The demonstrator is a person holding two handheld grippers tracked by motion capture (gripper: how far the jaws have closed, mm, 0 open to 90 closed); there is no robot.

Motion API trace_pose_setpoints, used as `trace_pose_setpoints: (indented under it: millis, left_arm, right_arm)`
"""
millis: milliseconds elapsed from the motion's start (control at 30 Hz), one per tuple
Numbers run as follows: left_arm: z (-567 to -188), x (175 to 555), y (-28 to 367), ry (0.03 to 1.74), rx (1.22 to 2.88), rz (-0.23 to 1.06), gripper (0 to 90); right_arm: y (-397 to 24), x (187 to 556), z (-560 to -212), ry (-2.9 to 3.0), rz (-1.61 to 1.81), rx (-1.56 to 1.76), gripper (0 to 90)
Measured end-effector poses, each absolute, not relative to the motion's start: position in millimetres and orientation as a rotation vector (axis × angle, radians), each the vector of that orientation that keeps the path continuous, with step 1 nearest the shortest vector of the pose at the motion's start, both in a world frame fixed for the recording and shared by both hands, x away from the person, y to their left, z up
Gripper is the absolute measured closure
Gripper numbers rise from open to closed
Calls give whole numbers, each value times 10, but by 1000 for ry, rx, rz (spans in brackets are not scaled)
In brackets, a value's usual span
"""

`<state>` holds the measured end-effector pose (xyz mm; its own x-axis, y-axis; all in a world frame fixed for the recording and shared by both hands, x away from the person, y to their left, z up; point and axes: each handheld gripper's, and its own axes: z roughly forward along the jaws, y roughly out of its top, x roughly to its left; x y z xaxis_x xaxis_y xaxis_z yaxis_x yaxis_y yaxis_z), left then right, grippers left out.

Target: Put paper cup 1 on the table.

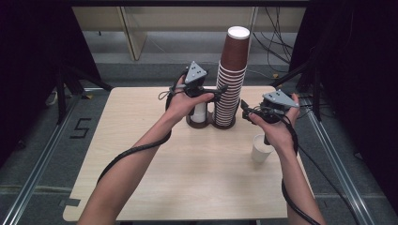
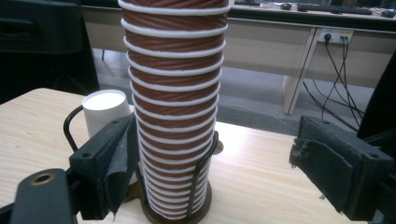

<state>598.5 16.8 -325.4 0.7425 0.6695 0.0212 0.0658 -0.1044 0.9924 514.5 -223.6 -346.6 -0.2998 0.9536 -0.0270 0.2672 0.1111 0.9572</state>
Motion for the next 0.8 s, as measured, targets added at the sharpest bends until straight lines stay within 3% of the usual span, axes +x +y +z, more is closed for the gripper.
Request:
trace_pose_setpoints:
  millis: [500, 800]
  left_arm:
    - [-3210, 6149, 76, 609, 1606, 540, 85]
    - [-3216, 6213, -15, 608, 1603, 533, 85]
  right_arm:
    - [-2250, 5200, -3375, 1675, 1237, 1212, 153]
    - [-2254, 5265, -3096, 1632, 1278, 1185, 151]
